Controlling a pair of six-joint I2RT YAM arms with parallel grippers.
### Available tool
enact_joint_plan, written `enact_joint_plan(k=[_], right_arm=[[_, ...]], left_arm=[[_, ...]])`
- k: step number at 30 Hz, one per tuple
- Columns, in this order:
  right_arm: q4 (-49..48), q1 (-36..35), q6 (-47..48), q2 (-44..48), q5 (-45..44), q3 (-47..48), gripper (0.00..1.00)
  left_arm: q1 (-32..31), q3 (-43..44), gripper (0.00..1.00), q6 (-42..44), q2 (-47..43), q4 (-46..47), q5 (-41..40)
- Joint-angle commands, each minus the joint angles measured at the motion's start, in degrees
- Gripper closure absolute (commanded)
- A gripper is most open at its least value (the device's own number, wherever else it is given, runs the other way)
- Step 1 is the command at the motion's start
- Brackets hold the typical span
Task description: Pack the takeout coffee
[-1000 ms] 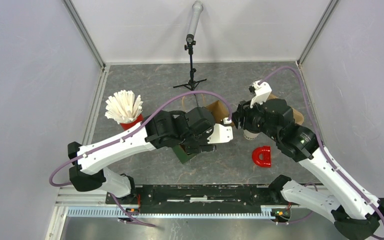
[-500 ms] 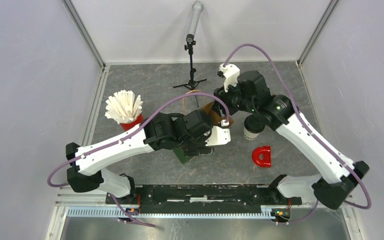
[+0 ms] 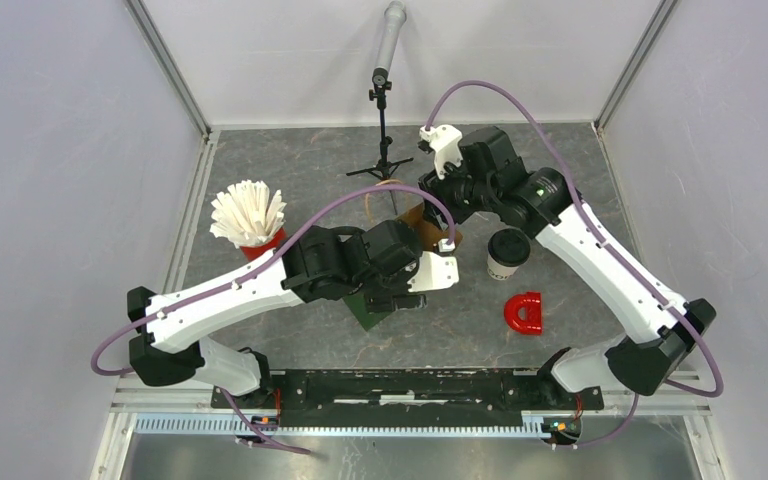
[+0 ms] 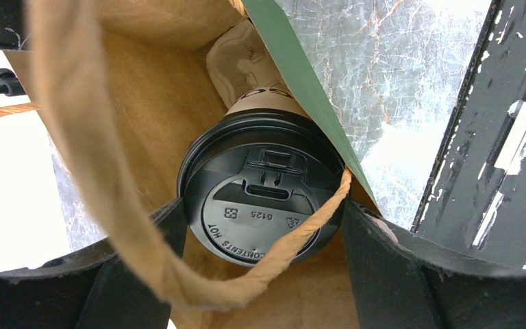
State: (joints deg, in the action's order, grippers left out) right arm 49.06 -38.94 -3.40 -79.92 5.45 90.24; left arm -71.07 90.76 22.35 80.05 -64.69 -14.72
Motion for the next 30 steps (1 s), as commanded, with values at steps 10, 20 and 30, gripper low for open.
enact_joint_plan(k=[10, 20, 30], right_arm=[[3.26, 0.79, 2.88, -3.5, 4.83, 4.01, 0.57], [8.82, 1.69, 2.88, -4.36, 4.47, 11.78, 0.38], [8.29, 1.67, 5.19, -3.51, 0.34, 8.26, 0.36]], left_arm=[[-0.24, 0.2, 0.42, -1.91, -1.6, 0.31, -0.05], [-0.22, 0.3, 0.43, -1.97, -2.05, 0.37, -0.4], [-0.24, 0.94, 0.43, -2.11, -1.78, 0.25, -0.32]])
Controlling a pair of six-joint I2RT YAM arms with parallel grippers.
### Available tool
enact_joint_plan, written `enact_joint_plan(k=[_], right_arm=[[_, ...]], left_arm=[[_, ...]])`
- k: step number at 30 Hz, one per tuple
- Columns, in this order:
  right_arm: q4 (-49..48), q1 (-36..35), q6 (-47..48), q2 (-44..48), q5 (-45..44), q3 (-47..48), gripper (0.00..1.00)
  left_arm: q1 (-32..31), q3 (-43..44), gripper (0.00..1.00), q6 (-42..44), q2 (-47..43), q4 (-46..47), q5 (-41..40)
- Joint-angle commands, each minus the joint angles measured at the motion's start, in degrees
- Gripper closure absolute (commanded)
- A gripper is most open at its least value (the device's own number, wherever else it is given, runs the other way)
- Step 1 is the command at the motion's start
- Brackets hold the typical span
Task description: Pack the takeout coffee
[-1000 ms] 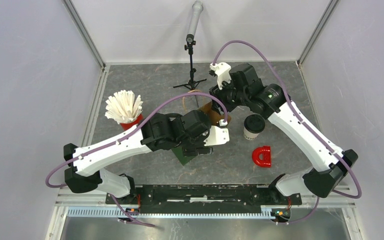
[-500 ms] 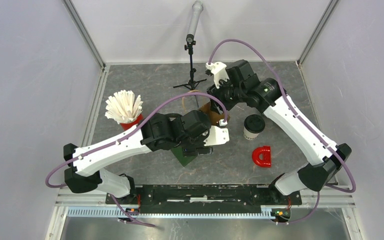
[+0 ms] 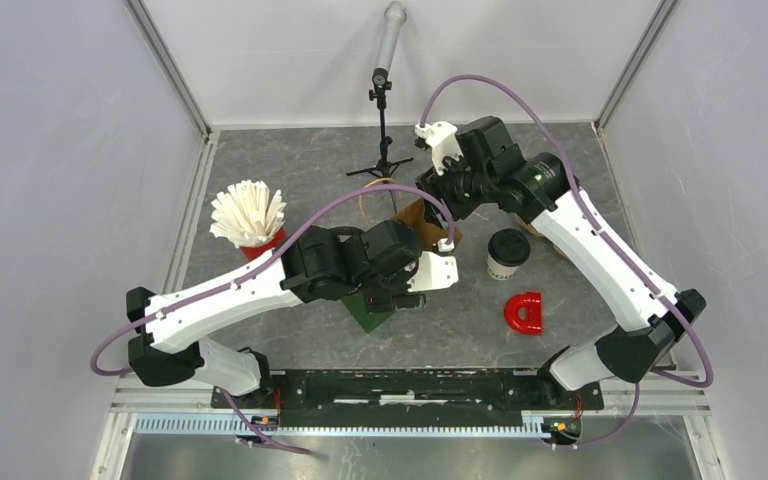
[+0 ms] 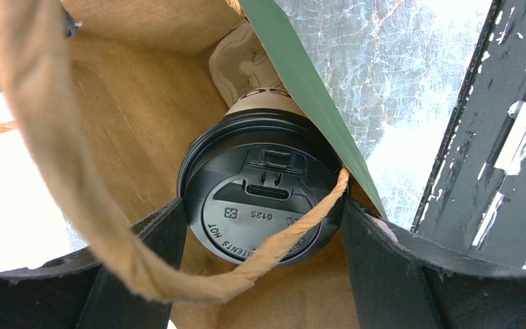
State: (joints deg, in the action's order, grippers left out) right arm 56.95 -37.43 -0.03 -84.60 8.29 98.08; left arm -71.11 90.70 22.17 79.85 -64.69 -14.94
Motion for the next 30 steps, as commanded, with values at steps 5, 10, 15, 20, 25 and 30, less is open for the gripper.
enact_joint_plan(k=[5, 10, 15, 20, 25, 30], right_arm=[[0.13, 0.21, 3.1, 0.95, -2.7, -0.61, 0.38], [-2.13, 0.16, 3.37, 0.54, -1.93, -2.28, 0.48], [-4.58, 0.16, 2.72, -0.15, -2.14, -2.38, 0.7], [-7.82, 0.16, 1.68, 2.35, -6.1, -4.39, 0.97], [-17.83, 0.16, -2.62, 11.29, -6.83, -16.59, 1.0], [-24.49, 0.16, -6.61, 17.34, -13.37, -24.64, 1.0]], left_arm=[[-0.22, 1.58, 0.43, -2.01, -1.51, 0.26, -0.09], [-0.22, 1.61, 0.44, -1.87, -1.28, 0.26, 0.04], [-0.21, 1.5, 0.44, -2.05, -1.19, 0.25, -0.11], [1.44, 0.8, 0.45, -1.91, -0.8, 0.69, -2.6], [4.43, 2.29, 0.45, -0.01, -0.8, 2.89, -2.7], [6.46, 2.64, 0.45, 4.01, -0.44, 5.52, -3.18]])
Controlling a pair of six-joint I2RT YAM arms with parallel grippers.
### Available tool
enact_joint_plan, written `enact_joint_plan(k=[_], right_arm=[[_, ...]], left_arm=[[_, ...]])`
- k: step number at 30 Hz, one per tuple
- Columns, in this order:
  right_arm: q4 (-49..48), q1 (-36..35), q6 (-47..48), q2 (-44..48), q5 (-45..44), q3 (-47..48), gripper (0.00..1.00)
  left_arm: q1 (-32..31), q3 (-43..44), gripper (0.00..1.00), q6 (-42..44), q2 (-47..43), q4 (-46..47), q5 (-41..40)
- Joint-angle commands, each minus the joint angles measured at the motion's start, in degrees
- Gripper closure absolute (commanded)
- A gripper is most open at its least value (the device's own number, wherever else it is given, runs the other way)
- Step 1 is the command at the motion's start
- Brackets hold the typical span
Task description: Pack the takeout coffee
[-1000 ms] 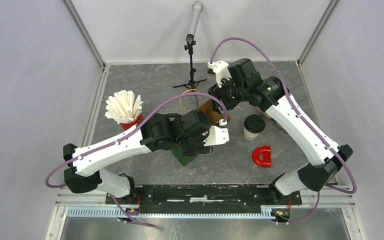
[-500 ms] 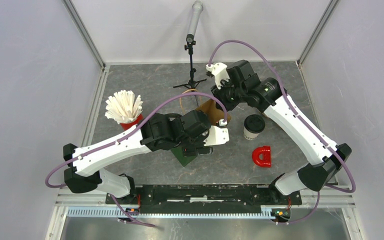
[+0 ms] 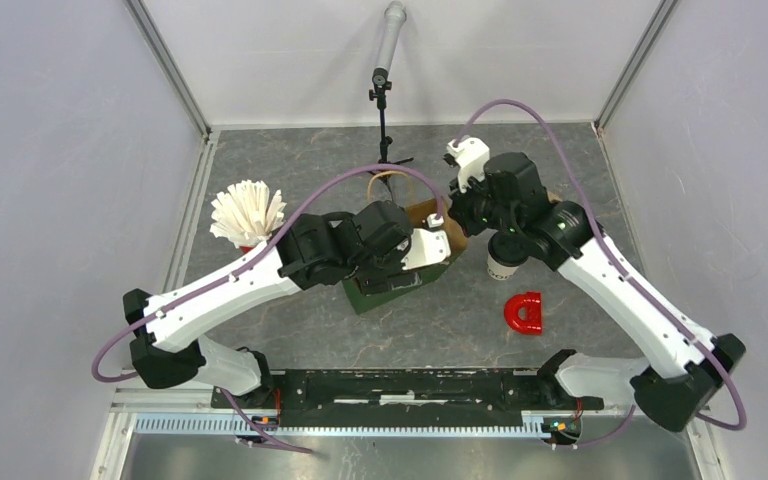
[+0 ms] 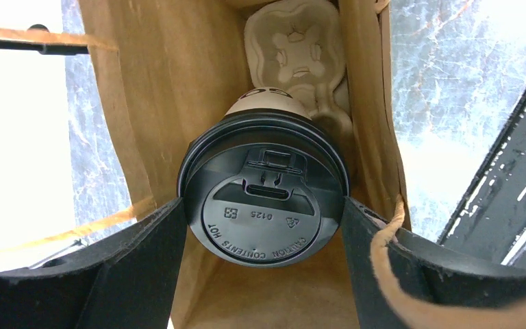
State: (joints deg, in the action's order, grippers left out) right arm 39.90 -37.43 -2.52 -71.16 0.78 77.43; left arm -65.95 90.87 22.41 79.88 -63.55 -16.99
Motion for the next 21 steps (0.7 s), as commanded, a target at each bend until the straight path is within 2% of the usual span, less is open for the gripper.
enact_joint_plan(k=[1, 5, 11, 16, 21], right_arm=[[-8.29, 0.16, -4.51, 4.53, -6.61, -4.5, 1.0], [-10.7, 0.16, -5.37, 6.88, -9.67, -7.46, 1.0], [-16.22, 0.16, -5.31, 13.06, -9.0, -16.32, 1.0], [-19.61, 0.08, -4.86, 17.46, -5.48, -21.78, 1.0], [-21.92, -0.01, -2.35, 20.39, -1.28, -24.76, 1.0]], left_arm=[[1.79, 2.56, 0.45, 4.58, -0.39, 5.03, -0.93], [3.32, 3.83, 0.44, 6.86, 0.35, 6.11, -0.34], [4.84, 5.32, 0.44, 5.38, 0.32, 4.45, 2.4], [4.63, 10.01, 0.44, -0.35, 2.41, -1.35, 7.13], [2.66, 7.68, 0.44, -2.64, 1.66, -2.19, 10.83]])
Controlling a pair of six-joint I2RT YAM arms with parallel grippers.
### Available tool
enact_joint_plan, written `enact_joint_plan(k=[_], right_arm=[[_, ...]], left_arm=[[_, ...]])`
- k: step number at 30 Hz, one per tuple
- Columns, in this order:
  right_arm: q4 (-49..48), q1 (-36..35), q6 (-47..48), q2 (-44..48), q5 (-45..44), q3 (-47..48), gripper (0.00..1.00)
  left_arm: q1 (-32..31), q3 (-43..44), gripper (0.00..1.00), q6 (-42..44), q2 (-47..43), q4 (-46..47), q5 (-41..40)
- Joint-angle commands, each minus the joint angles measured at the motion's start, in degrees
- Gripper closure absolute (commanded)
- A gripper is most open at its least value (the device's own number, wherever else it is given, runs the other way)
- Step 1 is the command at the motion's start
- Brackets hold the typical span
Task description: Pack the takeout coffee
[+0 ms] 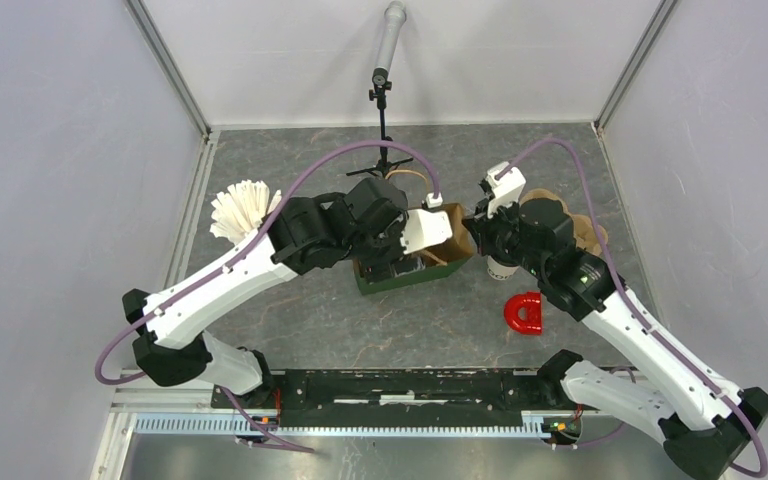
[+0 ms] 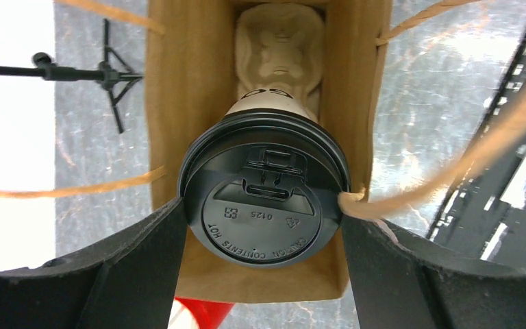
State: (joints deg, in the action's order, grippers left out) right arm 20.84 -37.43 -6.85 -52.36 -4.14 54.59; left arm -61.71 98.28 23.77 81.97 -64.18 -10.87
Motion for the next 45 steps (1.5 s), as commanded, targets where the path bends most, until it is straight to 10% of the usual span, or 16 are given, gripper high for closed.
enact_joint_plan(k=[1, 29, 45], right_arm=[[-2.43, -0.01, 2.1, 1.77, 3.62, -2.03, 1.0], [-1.81, -0.76, 4.22, 12.93, 9.54, -12.2, 1.0], [-1.85, -0.8, 5.71, 13.86, 9.84, -13.23, 1.0]], left_arm=[[-1.98, -0.36, 0.44, -4.41, -0.58, -1.57, 4.7], [-12.31, 1.19, 0.45, -8.73, 1.04, -4.78, -11.69], [-12.28, 4.58, 0.45, -15.46, 2.74, -5.25, -6.63]])
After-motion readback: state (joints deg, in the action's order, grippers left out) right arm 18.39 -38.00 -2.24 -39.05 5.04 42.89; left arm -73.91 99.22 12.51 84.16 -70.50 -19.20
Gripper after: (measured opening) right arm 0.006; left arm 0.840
